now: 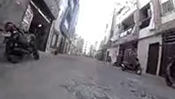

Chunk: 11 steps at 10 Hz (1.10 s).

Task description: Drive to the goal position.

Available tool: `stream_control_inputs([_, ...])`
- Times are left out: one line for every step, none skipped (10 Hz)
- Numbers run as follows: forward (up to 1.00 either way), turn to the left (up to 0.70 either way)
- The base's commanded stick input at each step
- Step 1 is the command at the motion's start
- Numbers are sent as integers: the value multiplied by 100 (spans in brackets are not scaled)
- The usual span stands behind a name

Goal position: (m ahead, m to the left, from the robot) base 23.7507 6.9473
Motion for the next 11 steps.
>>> stream_control_inputs([100,0])
stream_control_inputs([100,0])
stream_control_inputs([100,0])
stream_control_inputs([100,0])
stream_control_inputs([100,0])
stream_control_inputs([100,0])
stream_control_inputs([100,0])
stream_control_inputs([100,0])
stream_control_inputs([100,0])
stream_control_inputs([100,0])
stream_control_inputs([100,0])
